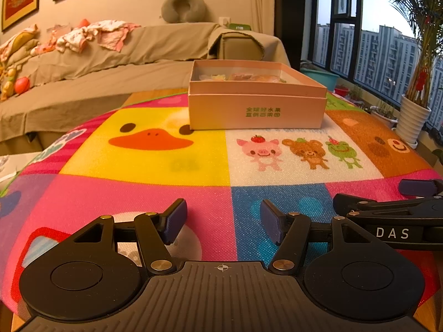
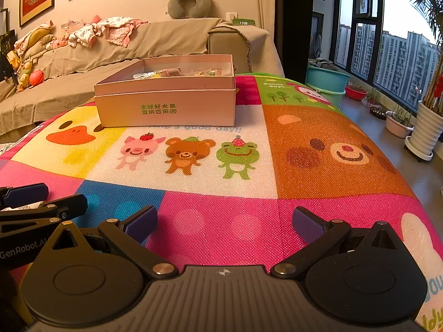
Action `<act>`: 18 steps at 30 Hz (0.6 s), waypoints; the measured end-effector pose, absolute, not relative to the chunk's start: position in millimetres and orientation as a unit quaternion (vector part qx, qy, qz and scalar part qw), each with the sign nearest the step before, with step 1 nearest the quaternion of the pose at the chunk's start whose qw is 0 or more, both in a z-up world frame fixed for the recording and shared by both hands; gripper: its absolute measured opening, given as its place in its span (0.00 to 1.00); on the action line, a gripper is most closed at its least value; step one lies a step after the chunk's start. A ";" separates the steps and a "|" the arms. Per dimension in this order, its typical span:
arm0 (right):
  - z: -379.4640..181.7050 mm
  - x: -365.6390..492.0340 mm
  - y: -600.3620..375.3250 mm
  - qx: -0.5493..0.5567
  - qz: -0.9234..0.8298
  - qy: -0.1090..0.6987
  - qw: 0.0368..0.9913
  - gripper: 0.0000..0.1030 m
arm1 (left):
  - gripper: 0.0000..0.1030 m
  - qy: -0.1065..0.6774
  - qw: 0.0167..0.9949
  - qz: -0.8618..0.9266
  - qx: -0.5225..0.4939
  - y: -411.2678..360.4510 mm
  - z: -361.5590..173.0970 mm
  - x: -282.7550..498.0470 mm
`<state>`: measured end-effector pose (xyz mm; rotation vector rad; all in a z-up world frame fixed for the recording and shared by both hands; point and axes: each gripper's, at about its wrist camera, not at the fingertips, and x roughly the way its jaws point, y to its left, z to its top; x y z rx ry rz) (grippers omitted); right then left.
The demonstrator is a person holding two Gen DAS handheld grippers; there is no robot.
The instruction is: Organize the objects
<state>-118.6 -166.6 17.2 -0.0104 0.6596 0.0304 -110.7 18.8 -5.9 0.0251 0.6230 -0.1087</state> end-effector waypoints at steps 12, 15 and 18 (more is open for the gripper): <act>17.5 -119.6 -164.0 -0.005 0.014 0.324 0.946 1.00 | 0.63 0.307 0.950 -0.055 0.011 19.2 -5.6 -111.7; 17.5 -119.6 -163.9 -0.005 0.014 0.324 0.946 1.00 | 0.63 0.307 0.950 -0.055 0.011 19.5 -5.5 -111.7; 17.5 -119.9 -163.3 -0.005 0.014 0.324 0.946 1.00 | 0.63 0.307 0.950 -0.055 0.012 19.2 -5.6 -111.7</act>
